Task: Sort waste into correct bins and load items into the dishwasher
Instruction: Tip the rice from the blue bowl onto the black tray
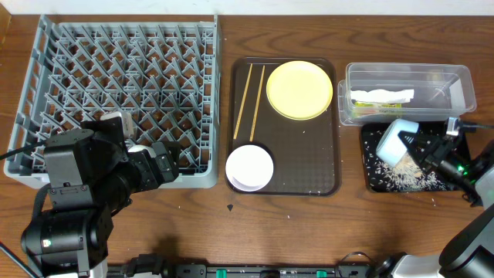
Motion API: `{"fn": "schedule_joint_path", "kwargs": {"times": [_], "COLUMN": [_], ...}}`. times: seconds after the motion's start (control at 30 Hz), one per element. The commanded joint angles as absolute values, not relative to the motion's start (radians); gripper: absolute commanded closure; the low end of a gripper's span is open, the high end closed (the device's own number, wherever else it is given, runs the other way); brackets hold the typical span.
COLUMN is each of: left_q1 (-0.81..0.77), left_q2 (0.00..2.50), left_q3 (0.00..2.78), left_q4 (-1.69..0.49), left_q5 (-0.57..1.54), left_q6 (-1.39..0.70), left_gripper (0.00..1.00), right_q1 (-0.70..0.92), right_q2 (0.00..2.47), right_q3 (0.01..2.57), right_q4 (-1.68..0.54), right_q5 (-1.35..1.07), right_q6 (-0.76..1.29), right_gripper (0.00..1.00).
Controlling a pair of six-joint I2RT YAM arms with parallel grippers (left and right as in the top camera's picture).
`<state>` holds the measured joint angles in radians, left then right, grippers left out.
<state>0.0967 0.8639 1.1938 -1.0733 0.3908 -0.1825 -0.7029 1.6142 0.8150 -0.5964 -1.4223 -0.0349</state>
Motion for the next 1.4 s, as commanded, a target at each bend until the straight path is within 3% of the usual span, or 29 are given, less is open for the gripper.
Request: {"fn": "schedule_joint_path", "kwargs": {"times": [0.0,0.3,0.33,0.4,0.5,0.6,0.7,0.8,0.9,1.0,1.07,1.13,1.23,1.37], "left_q1": [0.099,0.099,0.099,0.099,0.099,0.099,0.099,0.099,0.099,0.099,0.099,0.099,0.099,0.099], "left_q2": [0.863,0.863,0.863,0.863,0.863,0.863,0.863,0.863,0.863,0.863,0.863,0.863,0.863,0.863], "left_q3": [1.214,1.214,1.214,1.214,1.214,1.214,1.214,1.214,1.214,1.214,1.214,1.214,1.214,1.214], "left_q4": [-1.073,-1.073,-1.073,-1.073,-1.073,-1.073,-1.073,-1.073,-1.073,-1.073,-1.073,-1.073,-1.073,-1.073], "left_q5": [0.404,0.404,0.404,0.404,0.404,0.404,0.404,0.404,0.404,0.404,0.404,0.404,0.404,0.404], "left_q6": [-0.173,-0.173,-0.173,-0.172,-0.173,-0.172,-0.172,-0.173,-0.173,-0.172,-0.173,-0.172,-0.172,-0.172], "left_gripper": [0.02,0.02,0.02,0.02,0.02,0.02,0.02,0.02,0.02,0.02,0.02,0.02,0.02,0.02], "right_q1": [-0.712,-0.715,-0.716,-0.714,-0.722,-0.717,-0.72,-0.708,-0.707,-0.696,-0.692,-0.686,-0.672,-0.657], "right_q2": [1.616,1.616,1.616,1.616,1.616,1.616,1.616,1.616,1.616,1.616,1.616,1.605,1.591,1.587], "right_q3": [0.789,0.789,0.789,0.789,0.789,0.789,0.789,0.789,0.789,0.789,0.789,0.798,0.8,0.801], "right_q4": [-0.582,-0.578,-0.573,-0.571,-0.577,-0.583,-0.592,-0.572,-0.566,-0.553,-0.571,-0.616,-0.609,-0.611], "right_q5": [-1.56,-1.53,-1.495,-1.558,-1.318,-1.459,-1.309,-1.537,-1.304,-1.553,-1.522,-1.56,-1.375,-1.536], "right_q6": [-0.109,-0.124,-0.006,-0.005,0.134,-0.023,0.159,0.011,0.148,-0.061,0.033,-0.06,-0.02,-0.16], "right_gripper": [0.99,0.99,0.99,0.99,0.99,0.99,0.99,0.99,0.99,0.99,0.99,0.99,0.99,0.99]}}
